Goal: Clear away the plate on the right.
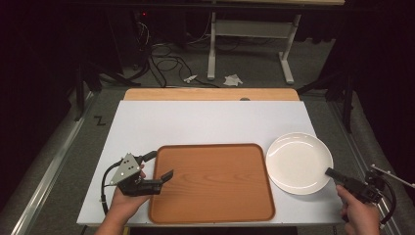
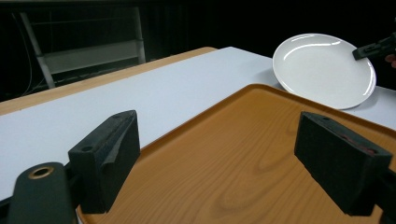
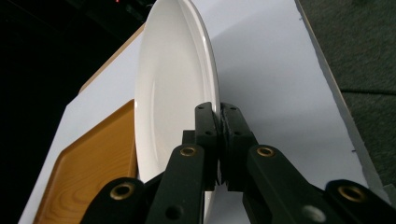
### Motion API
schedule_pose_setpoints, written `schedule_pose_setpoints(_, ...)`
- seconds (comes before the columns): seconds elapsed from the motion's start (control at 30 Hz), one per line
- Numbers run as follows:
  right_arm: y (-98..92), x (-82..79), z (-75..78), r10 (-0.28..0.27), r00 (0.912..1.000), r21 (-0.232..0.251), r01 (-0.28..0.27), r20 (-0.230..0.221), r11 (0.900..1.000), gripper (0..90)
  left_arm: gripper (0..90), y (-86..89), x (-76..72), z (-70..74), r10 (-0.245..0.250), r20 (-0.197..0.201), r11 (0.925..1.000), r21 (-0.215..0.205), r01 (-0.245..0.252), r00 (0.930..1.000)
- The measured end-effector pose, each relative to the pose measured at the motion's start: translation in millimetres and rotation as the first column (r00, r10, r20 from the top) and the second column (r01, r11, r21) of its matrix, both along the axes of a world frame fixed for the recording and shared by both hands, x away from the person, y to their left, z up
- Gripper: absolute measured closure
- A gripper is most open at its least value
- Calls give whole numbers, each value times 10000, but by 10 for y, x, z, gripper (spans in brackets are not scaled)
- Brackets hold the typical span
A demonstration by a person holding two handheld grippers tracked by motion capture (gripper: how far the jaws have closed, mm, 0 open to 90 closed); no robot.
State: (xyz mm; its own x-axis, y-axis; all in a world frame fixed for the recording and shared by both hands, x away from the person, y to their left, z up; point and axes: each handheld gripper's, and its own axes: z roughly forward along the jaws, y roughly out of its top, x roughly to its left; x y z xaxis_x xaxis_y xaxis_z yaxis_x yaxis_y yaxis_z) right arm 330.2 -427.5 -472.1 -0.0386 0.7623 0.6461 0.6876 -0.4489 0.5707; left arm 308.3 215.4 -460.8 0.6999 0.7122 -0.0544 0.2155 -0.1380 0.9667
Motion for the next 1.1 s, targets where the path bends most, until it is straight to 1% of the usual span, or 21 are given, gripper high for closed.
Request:
schedule_pose_setpoints(0.03,10,-4,14,-40,10000,1,40,-13,10000,897,147,-1,0,0,-8,5,10000,3,8,10000)
schedule_pose_setpoints(0.1,15,-15,40,-21,10000,-207,23,88,9998,897,147,0,-3,2,-24,27,10000,10,24,10000)
schedule_pose_setpoints(0.17,16,-22,49,-57,9999,-228,60,153,9997,897,148,6,-3,4,-17,35,10000,-2,17,10000)
schedule_pose_setpoints(0.23,3,-29,51,-161,9998,-95,163,149,9998,897,148,11,-3,6,-10,47,10000,-24,10,10000)
schedule_pose_setpoints(0.4,-62,-49,42,-348,9991,457,336,241,9984,897,148,14,-6,12,-14,78,10000,-64,15,10000)
schedule_pose_setpoints(0.5,-74,-58,54,-390,9988,506,375,297,9980,896,148,17,-7,15,1,99,10000,-90,0,10000)
schedule_pose_setpoints(0.53,-73,-63,64,-418,9987,594,400,286,9974,896,148,17,-6,15,5,97,10000,-95,-4,10000)
schedule_pose_setpoints(0.57,-81,-71,80,-397,9982,645,367,448,9972,896,148,17,-7,16,7,97,9999,-107,-6,10000)
schedule_pose_setpoints(0.67,-80,-79,97,-381,9978,698,343,544,9970,896,148,18,-9,19,1,103,9999,-111,0,9999)
schedule_pose_setpoints(0.7,-48,-97,170,-267,9969,565,226,743,9981,896,148,19,-12,21,15,135,9999,-142,-13,9999)
schedule_pose_setpoints(0.77,-17,-111,221,-210,9960,552,162,870,9983,896,148,22,-12,22,18,149,9999,-159,-16,9999)
schedule_pose_setpoints(0.83,25,-117,269,-22,9938,759,-63,1116,9971,897,148,23,-12,21,20,149,9999,-154,-18,9999)
schedule_pose_setpoints(0.9,68,-108,304,140,9924,1023,-266,1218,9944,897,148,22,-14,19,33,144,9999,-160,-31,9999)
schedule_pose_setpoints(0.93,94,-92,315,222,9915,1078,-362,1278,9935,897,148,21,-15,19,33,145,9999,-150,-31,9999)
schedule_pose_setpoints(0.97,94,-92,315,222,9915,1078,-362,1278,9935,897,148,21,-15,19,33,145,9999,-150,-31,9999)
schedule_pose_setpoints(1.0,148,-54,342,389,9917,1175,-533,1222,9916,897,148,21,-17,20,23,158,9999,-168,-20,9999)
schedule_pose_setpoints(1.1,216,-9,375,575,9916,1246,-720,1160,9896,897,148,35,-21,24,65,181,9998,-192,-61,9998)
